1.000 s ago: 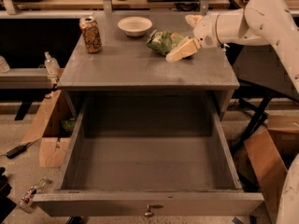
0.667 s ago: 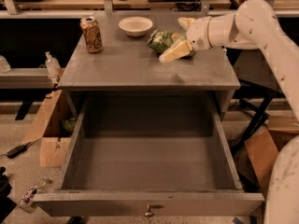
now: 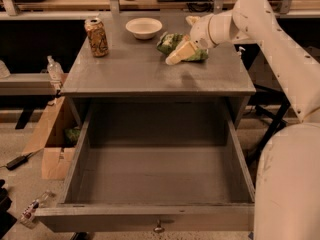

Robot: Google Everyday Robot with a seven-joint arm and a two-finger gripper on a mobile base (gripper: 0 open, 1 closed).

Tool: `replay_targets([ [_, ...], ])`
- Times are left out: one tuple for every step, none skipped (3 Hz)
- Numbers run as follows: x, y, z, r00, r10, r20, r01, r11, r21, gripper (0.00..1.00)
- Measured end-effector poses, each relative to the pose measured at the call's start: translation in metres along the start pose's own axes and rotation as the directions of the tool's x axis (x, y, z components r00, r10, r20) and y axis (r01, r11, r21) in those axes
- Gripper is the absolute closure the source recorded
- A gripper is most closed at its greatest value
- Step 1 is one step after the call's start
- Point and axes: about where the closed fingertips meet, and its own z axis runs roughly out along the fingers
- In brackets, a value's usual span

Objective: Place green jalapeno chip bag into top drawer

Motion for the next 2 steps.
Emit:
replay_targets([
  [0.016, -0.029, -0.008, 0.992, -0.033, -0.120, 0.038, 0.9984, 0.041, 0.00],
  [0.038, -0.049, -0.017, 0.978, -0.016, -0.209, 0.031, 0.9972, 0.067, 0.00],
])
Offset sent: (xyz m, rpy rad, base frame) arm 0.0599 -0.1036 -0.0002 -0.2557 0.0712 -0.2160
